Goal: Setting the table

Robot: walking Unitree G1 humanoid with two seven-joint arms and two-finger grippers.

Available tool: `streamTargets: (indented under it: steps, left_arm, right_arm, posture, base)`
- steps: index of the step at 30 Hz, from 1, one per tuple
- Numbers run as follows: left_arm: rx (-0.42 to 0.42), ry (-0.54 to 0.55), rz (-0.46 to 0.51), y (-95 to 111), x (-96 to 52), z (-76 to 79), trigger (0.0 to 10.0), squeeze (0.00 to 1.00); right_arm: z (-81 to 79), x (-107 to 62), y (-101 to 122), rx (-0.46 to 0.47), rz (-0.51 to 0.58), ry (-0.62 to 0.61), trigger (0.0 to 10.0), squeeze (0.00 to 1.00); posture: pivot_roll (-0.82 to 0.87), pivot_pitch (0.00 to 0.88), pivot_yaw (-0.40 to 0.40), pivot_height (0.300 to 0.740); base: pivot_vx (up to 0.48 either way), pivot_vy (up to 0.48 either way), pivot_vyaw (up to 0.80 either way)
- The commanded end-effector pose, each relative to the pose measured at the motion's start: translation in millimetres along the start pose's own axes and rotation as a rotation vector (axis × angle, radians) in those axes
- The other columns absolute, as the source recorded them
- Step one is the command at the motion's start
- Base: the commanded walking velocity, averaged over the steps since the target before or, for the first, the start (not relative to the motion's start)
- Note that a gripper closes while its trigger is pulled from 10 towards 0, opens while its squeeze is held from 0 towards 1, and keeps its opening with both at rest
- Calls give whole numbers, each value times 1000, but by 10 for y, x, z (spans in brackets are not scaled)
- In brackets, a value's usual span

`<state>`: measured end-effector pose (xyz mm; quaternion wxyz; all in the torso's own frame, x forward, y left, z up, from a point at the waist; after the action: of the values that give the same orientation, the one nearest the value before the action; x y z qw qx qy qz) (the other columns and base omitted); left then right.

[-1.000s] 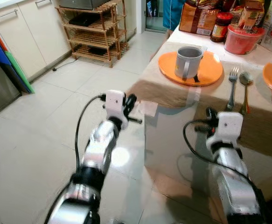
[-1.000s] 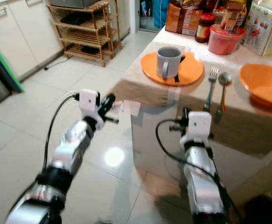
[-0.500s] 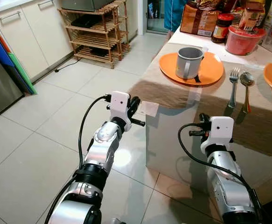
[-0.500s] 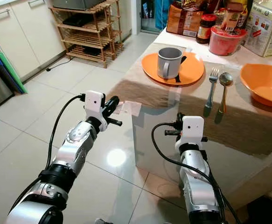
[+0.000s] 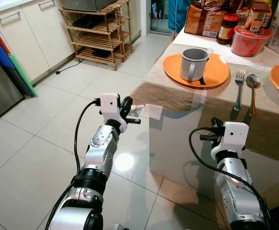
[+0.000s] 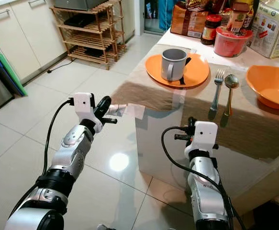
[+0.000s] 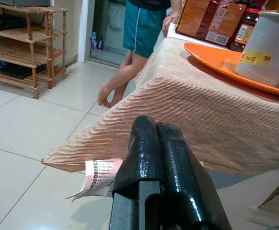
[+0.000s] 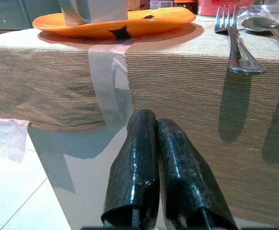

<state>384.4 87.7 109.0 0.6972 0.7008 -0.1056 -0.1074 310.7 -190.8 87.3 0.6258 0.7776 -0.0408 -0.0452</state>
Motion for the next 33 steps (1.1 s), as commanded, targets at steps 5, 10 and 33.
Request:
streamTargets:
  steps: [5,10,33]
  left_arm:
    - [29,-28,-15,-25,4,45,10000,0]
    - [61,-53,4,20,17,96,10000,0]
    - [89,-79,-1,28,45,154,10000,0]
  right_arm:
    - [-27,28,90,13,37,2,10000,0]
    - [-29,28,80,-35,33,9,10000,0]
    - [-29,24,30,-8,10,6,10000,0]
  posture:
    - [-42,0,80,740]
    - [-42,0,80,740]
    - [-45,0,86,740]
  base:
    - [0,0,0]
    - [0,232,0]
    - [0,271,-215]
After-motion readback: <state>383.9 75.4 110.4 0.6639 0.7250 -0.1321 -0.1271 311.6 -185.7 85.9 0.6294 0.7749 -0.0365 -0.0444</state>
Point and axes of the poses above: a point about 5 cm out from each wrist's last joint towards the gripper, its own x axis pointing out of the wrist towards the gripper, its own y axis along the axis of the wrist's last joint, z = x × y, the point moved 4 cm from there along x, pointing out of the wrist towards the gripper, and after that the axes turned 13 degrees about x, right-handed, at the moved point
